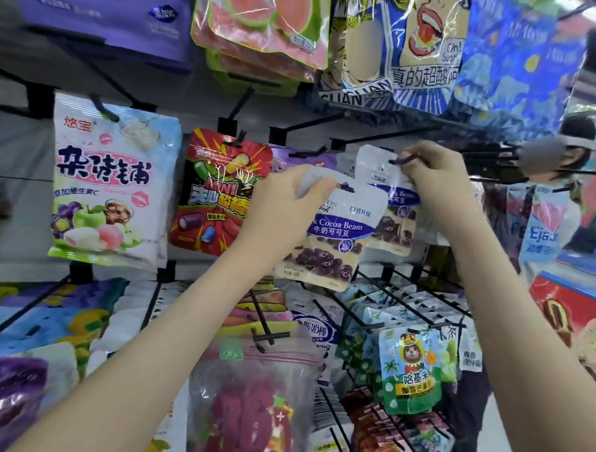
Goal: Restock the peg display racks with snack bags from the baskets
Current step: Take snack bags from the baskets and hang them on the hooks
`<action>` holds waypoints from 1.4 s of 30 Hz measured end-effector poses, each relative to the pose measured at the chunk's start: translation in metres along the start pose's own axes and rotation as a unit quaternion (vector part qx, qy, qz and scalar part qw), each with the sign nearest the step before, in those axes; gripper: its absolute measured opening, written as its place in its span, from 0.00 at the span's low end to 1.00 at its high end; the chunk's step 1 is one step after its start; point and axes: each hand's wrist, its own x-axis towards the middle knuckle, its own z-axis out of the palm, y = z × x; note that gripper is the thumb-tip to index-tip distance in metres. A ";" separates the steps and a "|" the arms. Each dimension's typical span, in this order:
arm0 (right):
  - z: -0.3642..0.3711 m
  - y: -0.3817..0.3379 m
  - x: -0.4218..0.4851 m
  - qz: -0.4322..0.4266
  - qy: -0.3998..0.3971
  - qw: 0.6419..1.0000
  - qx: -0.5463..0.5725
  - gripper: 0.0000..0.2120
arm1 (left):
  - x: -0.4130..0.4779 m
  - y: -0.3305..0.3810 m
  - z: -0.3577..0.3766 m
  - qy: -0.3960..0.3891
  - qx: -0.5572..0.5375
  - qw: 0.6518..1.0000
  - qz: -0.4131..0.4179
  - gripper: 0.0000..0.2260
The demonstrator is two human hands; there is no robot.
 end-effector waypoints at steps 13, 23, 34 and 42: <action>0.010 0.009 -0.021 -0.051 0.119 0.984 0.124 0.04 | 0.019 0.013 0.040 0.051 -0.011 0.999 -0.008 0.16; -0.021 0.001 -0.024 0.013 -0.020 0.966 0.258 0.04 | 0.037 0.036 0.083 0.095 0.020 0.995 -0.033 0.17; -0.006 0.015 -0.003 0.016 -0.006 0.992 0.127 0.03 | 0.050 0.028 0.089 0.093 0.183 0.977 -0.053 0.06; 0.034 0.037 0.016 -0.037 0.093 0.995 -0.031 0.15 | 0.046 -0.023 0.107 0.067 0.563 0.810 0.149 0.28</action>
